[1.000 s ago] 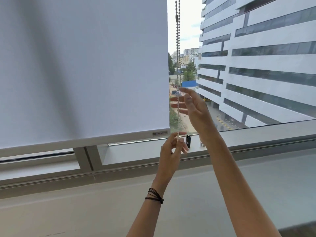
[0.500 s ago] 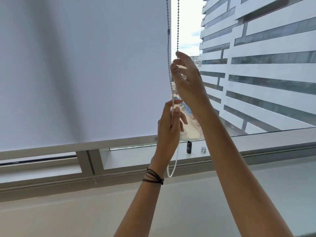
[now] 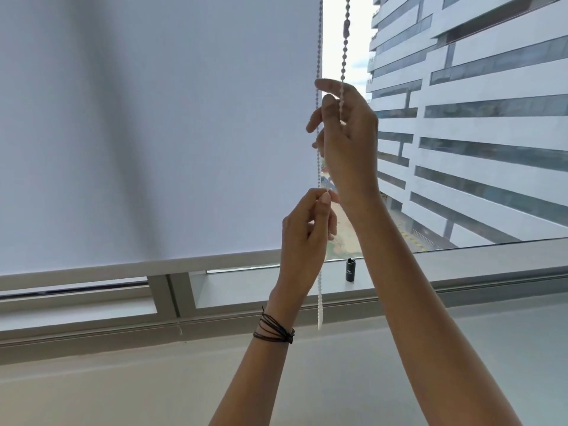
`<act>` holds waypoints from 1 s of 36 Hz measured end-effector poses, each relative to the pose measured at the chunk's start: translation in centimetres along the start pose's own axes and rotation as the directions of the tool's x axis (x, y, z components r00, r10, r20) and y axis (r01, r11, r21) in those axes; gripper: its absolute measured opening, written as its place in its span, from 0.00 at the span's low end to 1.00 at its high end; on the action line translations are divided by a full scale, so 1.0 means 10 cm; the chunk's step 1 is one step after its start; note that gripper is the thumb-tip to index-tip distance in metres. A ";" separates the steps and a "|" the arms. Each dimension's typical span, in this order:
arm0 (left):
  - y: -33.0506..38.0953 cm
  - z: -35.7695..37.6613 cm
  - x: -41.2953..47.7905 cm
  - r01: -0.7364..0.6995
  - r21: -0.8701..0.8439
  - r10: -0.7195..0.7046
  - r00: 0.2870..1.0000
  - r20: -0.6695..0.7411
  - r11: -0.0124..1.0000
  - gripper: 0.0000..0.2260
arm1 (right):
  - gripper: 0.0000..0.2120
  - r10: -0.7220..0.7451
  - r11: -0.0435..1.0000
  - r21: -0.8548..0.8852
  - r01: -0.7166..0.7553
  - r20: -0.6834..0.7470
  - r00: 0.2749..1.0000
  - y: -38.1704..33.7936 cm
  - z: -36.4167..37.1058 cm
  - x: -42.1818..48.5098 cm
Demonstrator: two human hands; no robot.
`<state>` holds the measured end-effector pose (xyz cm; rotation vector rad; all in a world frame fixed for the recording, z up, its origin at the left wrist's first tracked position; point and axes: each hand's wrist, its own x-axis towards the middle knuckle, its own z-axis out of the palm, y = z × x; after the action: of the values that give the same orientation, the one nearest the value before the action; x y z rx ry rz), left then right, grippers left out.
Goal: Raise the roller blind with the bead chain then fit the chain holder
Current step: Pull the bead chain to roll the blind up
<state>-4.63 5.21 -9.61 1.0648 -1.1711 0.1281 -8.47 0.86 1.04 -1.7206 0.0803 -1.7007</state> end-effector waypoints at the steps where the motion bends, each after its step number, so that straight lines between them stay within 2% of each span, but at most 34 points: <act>1: 0.00 -0.01 0.00 -0.007 0.013 0.007 1.000 0.000 1.000 0.11 | 0.10 -0.001 1.000 0.025 0.001 -0.009 1.000 -0.01 0.00 -0.01; 5: -0.02 -0.05 0.01 -0.027 0.041 0.028 1.000 -0.014 0.999 0.15 | 0.07 0.006 0.996 0.084 -0.005 -0.012 1.000 0.01 -0.01 -0.02; 10: -0.05 -0.08 0.03 -0.033 0.078 0.036 0.999 -0.036 0.996 0.14 | 0.09 -0.058 0.998 0.002 0.058 0.083 0.995 0.06 -0.04 -0.02; 14: -0.07 -0.09 0.05 -0.023 0.101 0.028 0.998 -0.048 0.995 0.08 | 0.09 -0.083 0.996 -0.027 0.088 0.131 0.988 0.08 -0.06 0.00; 20: -0.11 -0.08 0.07 -0.055 0.130 0.056 0.998 -0.002 0.990 0.07 | 0.08 -0.108 0.991 -0.060 0.120 0.171 0.979 0.09 -0.08 0.02; 27: -0.18 -0.06 0.06 -0.089 0.280 0.082 0.996 0.037 0.956 0.06 | 0.11 -0.081 0.983 -0.151 0.107 0.168 0.982 0.20 -0.17 0.05; 36: -0.25 0.02 0.07 -0.077 0.270 0.060 0.996 0.068 0.960 0.07 | 0.11 -0.063 0.993 -0.080 0.081 0.207 0.976 0.31 -0.34 0.11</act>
<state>-3.02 3.50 -10.59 1.2764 -1.2693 0.3212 -10.01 -3.48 0.00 -1.9763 -0.0010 -1.5823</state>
